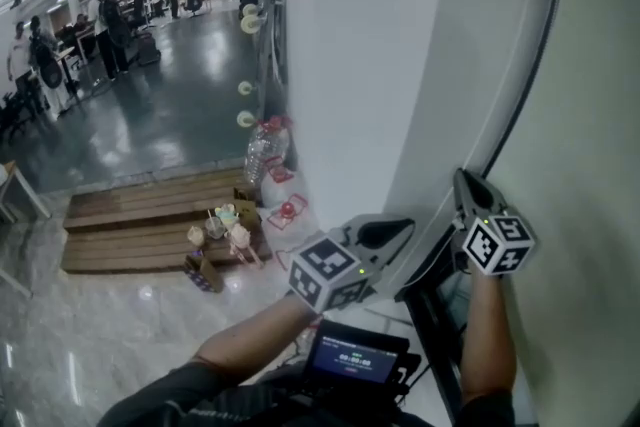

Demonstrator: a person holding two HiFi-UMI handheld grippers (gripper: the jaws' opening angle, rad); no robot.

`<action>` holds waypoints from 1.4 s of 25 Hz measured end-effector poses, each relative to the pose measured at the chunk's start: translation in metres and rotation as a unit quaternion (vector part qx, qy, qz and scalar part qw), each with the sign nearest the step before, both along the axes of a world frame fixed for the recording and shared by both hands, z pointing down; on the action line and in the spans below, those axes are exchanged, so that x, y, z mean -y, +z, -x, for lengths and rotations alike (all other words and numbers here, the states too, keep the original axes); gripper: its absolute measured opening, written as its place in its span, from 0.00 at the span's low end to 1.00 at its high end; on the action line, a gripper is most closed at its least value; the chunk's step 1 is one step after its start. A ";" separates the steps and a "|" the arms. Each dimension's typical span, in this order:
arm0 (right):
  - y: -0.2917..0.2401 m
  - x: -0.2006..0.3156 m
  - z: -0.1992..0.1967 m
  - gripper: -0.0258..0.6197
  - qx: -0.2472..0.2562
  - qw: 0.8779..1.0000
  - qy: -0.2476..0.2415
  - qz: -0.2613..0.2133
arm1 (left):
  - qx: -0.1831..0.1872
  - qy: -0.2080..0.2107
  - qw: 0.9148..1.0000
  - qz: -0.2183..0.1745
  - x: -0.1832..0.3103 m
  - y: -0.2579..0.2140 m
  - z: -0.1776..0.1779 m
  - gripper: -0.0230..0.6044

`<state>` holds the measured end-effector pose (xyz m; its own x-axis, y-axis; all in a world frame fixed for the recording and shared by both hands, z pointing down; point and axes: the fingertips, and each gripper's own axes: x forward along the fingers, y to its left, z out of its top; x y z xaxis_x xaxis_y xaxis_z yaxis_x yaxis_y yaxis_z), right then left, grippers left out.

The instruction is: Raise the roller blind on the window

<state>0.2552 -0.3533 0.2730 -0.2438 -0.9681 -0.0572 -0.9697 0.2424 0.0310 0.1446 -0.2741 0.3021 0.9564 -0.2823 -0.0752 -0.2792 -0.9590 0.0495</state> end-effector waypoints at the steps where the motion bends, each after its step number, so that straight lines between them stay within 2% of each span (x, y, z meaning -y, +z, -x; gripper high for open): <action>1: 0.000 -0.005 0.003 0.04 0.004 1.000 -0.008 -0.001 | -0.001 0.001 1.000 0.001 0.000 0.001 0.000 0.04; 6: 0.003 -0.039 0.027 0.04 0.000 0.999 -0.044 -0.002 | -0.009 0.009 1.000 -0.002 0.003 -0.002 0.000 0.04; 10: 0.006 -0.075 0.046 0.04 -0.003 0.998 -0.067 -0.001 | -0.029 0.024 0.999 -0.006 -0.004 -0.015 -0.003 0.04; 18: 0.013 -0.118 0.054 0.04 0.015 0.997 -0.076 0.014 | -0.059 0.087 0.994 -0.031 -0.032 -0.054 -0.029 0.04; 22: 0.014 -0.129 0.057 0.04 0.025 0.996 -0.081 0.010 | -0.057 0.130 0.989 -0.034 -0.045 -0.064 -0.044 0.04; 23: 0.014 -0.130 0.060 0.04 0.022 0.996 -0.084 0.009 | -0.056 0.144 0.988 -0.032 -0.048 -0.065 -0.047 0.17; 24: 0.014 -0.131 0.063 0.04 0.017 0.996 -0.086 0.009 | -0.055 0.156 0.986 -0.029 -0.050 -0.067 -0.050 0.25; 25: 0.014 -0.132 0.066 0.04 0.012 0.996 -0.088 0.010 | -0.056 0.163 0.985 -0.027 -0.051 -0.069 -0.051 0.26; 28: 0.015 -0.133 0.072 0.04 0.011 0.995 -0.094 0.013 | -0.052 0.160 0.985 -0.032 -0.051 -0.071 -0.055 0.23; 30: 0.014 -0.134 0.072 0.04 0.013 0.996 -0.092 0.013 | -0.047 0.154 0.986 -0.036 -0.051 -0.071 -0.056 0.07; 35: 0.012 -0.136 0.075 0.04 0.024 0.995 -0.094 0.012 | -0.053 0.162 0.985 -0.035 -0.059 -0.073 -0.054 0.04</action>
<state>0.1804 -0.2176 0.2850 -0.4182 -0.9069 -0.0516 -0.9074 0.4197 -0.0227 0.1987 -0.2153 0.2292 0.9810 0.0466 -0.1882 0.0459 -0.9989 -0.0080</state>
